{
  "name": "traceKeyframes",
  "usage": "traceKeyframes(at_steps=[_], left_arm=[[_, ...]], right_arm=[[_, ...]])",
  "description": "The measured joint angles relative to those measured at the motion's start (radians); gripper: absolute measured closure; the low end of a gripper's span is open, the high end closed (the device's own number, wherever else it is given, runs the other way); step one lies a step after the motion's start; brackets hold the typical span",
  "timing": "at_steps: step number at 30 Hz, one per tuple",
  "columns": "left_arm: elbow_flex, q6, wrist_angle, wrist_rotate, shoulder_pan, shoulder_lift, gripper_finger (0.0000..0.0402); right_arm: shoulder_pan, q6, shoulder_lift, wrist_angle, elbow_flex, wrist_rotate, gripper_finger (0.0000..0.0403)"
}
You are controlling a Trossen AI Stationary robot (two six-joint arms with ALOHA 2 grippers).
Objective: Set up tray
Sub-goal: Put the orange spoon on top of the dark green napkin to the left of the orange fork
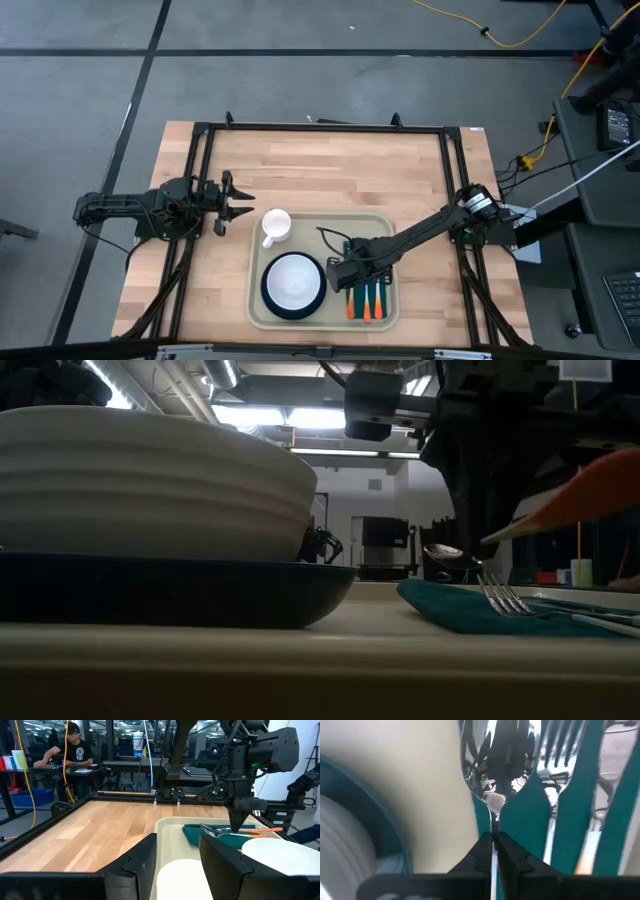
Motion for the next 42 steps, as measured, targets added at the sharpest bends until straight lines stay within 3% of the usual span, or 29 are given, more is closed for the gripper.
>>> traceKeyframes(at_steps=[20,30,42], left_arm=[[0.0,0.0,0.0,0.0,0.0,0.0,0.0258],[0.0,0.0,0.0,0.0,0.0,0.0,0.0258],[0.0,0.0,0.0,0.0,0.0,0.0,0.0258]], right_arm=[[-0.043,-0.157,0.01,-0.087,0.0,-0.028,0.0387],[-0.042,-0.183,0.058,-0.002,0.0,-0.029,0.0387],[-0.042,-0.187,0.075,-0.035,0.0,-0.052,0.0387]])
